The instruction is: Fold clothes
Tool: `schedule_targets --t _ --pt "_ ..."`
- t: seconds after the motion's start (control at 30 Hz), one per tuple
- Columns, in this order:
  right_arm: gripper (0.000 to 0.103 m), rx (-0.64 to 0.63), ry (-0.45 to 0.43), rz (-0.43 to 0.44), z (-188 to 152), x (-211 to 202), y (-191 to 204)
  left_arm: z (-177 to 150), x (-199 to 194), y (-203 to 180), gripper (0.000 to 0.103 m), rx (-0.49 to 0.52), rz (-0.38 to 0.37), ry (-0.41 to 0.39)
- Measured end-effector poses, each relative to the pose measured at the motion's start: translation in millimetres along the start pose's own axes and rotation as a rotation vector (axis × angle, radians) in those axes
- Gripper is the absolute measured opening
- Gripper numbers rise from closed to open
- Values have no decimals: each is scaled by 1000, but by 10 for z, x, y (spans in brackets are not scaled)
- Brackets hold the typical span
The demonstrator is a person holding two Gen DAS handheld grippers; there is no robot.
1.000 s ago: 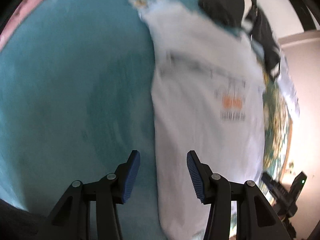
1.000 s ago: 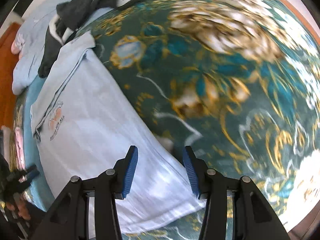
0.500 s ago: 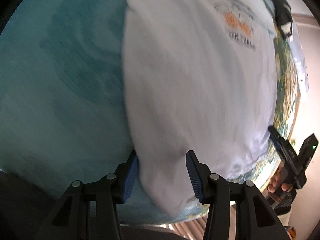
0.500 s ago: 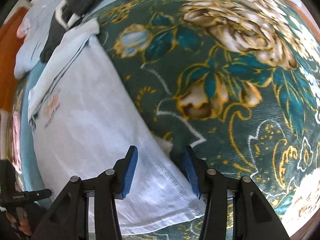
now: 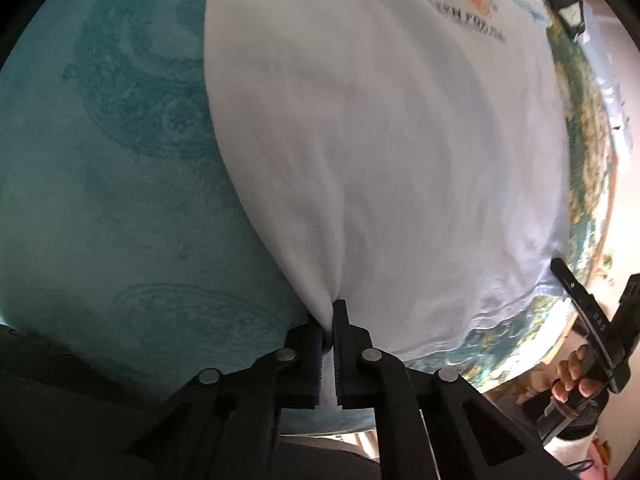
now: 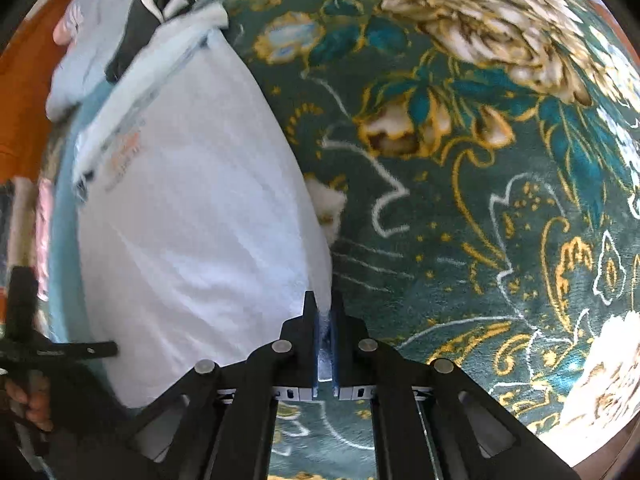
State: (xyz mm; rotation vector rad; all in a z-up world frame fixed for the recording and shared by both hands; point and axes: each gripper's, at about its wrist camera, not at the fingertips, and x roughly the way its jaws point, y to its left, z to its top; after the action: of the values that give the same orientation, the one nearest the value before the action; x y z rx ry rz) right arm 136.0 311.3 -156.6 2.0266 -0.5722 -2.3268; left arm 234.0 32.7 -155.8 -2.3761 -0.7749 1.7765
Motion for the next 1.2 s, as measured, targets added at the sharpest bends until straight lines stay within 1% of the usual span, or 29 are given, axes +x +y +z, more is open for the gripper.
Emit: schedule_targets --t 0.13,0.23,0.33,0.37,0.43,0.5,0.53,0.57,0.63,0.73,0.8,0.83,0.9,0.93,0.97,1.0,1.03,1.07,1.1,1.13,1.2 --pt "4 42 -56 121 117 -275 12 -34 -223 110 4 -50 -197 -50" --pt "4 82 -105 228 234 -500 29 -60 -459 123 4 -32 -332 -130" --pt "4 111 -147 329 332 -690 66 -66 -664 100 4 8 -401 -185" --pt "4 122 -164 372 441 -754 91 115 -823 200 4 16 -421 -206" --pt "4 143 -188 429 655 -760 205 339 -1069 342 4 17 -437 -254" --pt "4 156 -200 456 867 -806 254 480 -1195 438 4 -12 -442 -288" --pt "4 162 -204 465 1003 -804 303 534 -1264 581 4 -28 -454 -298" --pt "4 168 -207 473 1139 -802 351 633 -1298 655 4 -51 -482 -300" --pt "4 172 -209 473 1420 -729 461 875 -1341 760 4 -109 -555 -295" --pt "4 176 -198 447 1829 -600 645 1336 -1239 725 4 -157 -569 -299" --pt "4 182 -188 424 2095 -480 774 1578 -1204 785 5 -198 -565 -309" --pt "4 198 -181 416 2194 -391 826 1650 -1180 822 5 -219 -563 -316" --pt "4 223 -164 399 2356 -227 917 1706 -1188 938 7 -241 -555 -331" --pt "4 226 -147 376 2430 -142 960 1731 -1196 999 8 -251 -550 -338" --pt "4 230 -130 353 2505 -56 1003 1754 -1181 1052 11 -256 -539 -348" --pt "4 234 -121 335 2539 5 1021 1759 -1155 1103 18 -257 -535 -356" --pt "4 239 -112 317 2569 64 1037 1760 -1127 1154 22 -256 -534 -363" --pt "4 255 -105 305 2600 130 1029 1738 -1111 1183 29 -253 -535 -369" --pt "4 264 -104 298 2626 155 1025 1685 -1104 1189 31 -243 -540 -377" --pt "7 266 -109 296 2639 163 1017 1633 -1075 1148 32 -214 -550 -387" --pt "7 269 -120 292 2663 177 1000 1603 -1005 1066 42 -174 -540 -391"
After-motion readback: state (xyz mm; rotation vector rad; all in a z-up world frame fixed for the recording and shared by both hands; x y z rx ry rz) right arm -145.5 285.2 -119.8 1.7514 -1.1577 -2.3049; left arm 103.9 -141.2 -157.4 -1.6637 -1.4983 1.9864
